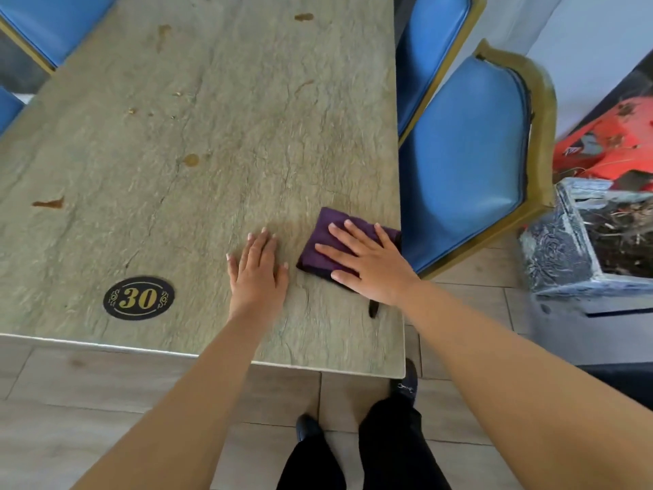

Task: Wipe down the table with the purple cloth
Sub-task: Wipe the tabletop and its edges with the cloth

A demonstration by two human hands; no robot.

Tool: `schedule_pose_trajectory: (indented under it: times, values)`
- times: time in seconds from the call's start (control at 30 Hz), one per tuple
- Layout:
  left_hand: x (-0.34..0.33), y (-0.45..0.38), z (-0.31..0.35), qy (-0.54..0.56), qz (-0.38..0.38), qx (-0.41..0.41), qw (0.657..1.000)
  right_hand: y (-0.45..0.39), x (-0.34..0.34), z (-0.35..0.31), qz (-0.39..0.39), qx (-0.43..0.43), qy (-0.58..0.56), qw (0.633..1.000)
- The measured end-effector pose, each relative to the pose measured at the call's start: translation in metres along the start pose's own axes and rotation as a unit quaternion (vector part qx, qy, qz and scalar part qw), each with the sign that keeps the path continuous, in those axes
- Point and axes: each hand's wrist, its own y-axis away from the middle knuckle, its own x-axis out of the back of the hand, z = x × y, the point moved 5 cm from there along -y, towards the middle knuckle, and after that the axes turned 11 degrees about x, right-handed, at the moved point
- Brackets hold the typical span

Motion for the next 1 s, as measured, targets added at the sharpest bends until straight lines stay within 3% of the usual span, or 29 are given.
schedule_pose_trajectory:
  times: [0.07, 0.1, 0.17, 0.2, 0.3, 0.37, 0.47, 0.53, 0.63, 0.77, 0.87, 1.0]
  values:
    - [0.007, -0.004, 0.004, 0.048, -0.015, 0.048, 0.998, -0.012, 0.015, 0.008, 0.057, -0.021, -0.143, 0.988]
    - [0.012, -0.005, 0.013, 0.065, -0.005, 0.062, 0.996, -0.012, 0.023, 0.016, 0.117, -0.044, -0.231, 0.965]
    - [0.021, -0.002, 0.045, 0.093, 0.032, 0.037, 0.994, -0.01, 0.037, 0.038, 0.211, -0.094, -0.322, 0.918]
    - [0.019, 0.001, 0.069, 0.09, 0.03, 0.003, 0.996, -0.011, 0.042, 0.05, 0.215, -0.113, -0.323, 0.915]
    - [-0.019, 0.012, 0.134, -0.017, -0.025, -0.078, 0.997, -0.022, 0.048, 0.084, 0.132, -0.127, -0.284, 0.941]
    - [-0.045, 0.015, 0.147, -0.106, -0.028, -0.063, 0.992, -0.03, 0.05, 0.1, 0.085, -0.113, -0.261, 0.955]
    - [-0.054, -0.011, 0.137, -0.16, -0.003, -0.05, 0.986, -0.035, 0.056, 0.119, 0.086, -0.095, -0.257, 0.958]
    - [-0.041, -0.048, 0.121, -0.171, 0.02, -0.004, 0.985, -0.037, 0.057, 0.126, 0.079, -0.083, -0.263, 0.958]
    - [-0.026, -0.097, 0.101, -0.148, 0.018, 0.144, 0.978, -0.038, 0.051, 0.131, 0.056, -0.065, -0.264, 0.961]
    - [-0.034, -0.09, 0.123, -0.114, 0.028, 0.244, 0.963, -0.041, 0.046, 0.139, 0.039, -0.039, -0.29, 0.955]
    - [-0.06, -0.038, 0.157, -0.141, 0.022, 0.187, 0.972, -0.043, 0.051, 0.143, 0.046, -0.04, -0.281, 0.958]
    - [-0.069, 0.013, 0.16, -0.17, 0.014, 0.017, 0.985, -0.046, 0.056, 0.148, 0.095, -0.065, -0.271, 0.956]
